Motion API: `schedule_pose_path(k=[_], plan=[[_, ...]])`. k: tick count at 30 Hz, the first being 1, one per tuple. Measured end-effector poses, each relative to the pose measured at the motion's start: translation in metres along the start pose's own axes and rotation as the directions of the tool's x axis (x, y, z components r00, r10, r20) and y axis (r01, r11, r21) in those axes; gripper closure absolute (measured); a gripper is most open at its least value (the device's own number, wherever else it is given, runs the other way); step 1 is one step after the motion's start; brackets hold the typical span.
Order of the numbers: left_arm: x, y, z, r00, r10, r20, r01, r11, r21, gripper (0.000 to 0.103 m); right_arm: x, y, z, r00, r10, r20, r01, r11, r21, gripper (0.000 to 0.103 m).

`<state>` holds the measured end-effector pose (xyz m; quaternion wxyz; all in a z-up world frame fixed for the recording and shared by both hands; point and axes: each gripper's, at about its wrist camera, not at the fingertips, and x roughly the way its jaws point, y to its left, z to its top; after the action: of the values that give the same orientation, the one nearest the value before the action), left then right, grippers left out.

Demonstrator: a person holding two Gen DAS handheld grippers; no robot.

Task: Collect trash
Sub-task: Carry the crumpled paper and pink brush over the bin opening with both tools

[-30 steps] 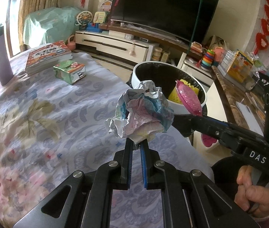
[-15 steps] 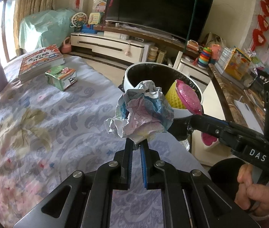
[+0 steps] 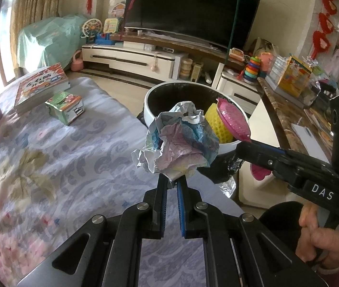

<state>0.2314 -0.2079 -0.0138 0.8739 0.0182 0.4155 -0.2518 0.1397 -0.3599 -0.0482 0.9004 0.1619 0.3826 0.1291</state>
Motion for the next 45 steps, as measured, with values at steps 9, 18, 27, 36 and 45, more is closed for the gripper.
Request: schedule_pose_path(k=[9,18,27,36,45], plan=[[0.004,-0.006,0.007,1.0,-0.003,0.002,0.003,1.0,0.015,0.096,-0.004,-0.012,0.007,1.0,-0.023,0.012,0.023,1.0,0.005,0.08],[0.01,-0.009,0.013,1.0,-0.002,-0.002,0.002,1.0,0.027,0.096,-0.006,-0.021,0.011,0.999,-0.034,0.018,0.034,0.999,0.013,0.08],[0.015,-0.01,0.021,1.0,0.003,0.006,-0.003,0.999,0.046,0.096,-0.006,-0.027,0.016,0.999,-0.048,0.021,0.048,0.999,0.009,0.08],[0.024,-0.009,0.035,1.0,0.008,0.006,-0.008,0.999,0.049,0.096,0.0,-0.037,0.027,0.998,-0.064,0.015,0.064,0.998,0.009,0.08],[0.038,-0.011,0.049,1.0,0.018,0.001,-0.018,0.998,0.064,0.096,0.011,-0.047,0.036,0.997,-0.082,-0.002,0.082,0.997,0.007,0.08]])
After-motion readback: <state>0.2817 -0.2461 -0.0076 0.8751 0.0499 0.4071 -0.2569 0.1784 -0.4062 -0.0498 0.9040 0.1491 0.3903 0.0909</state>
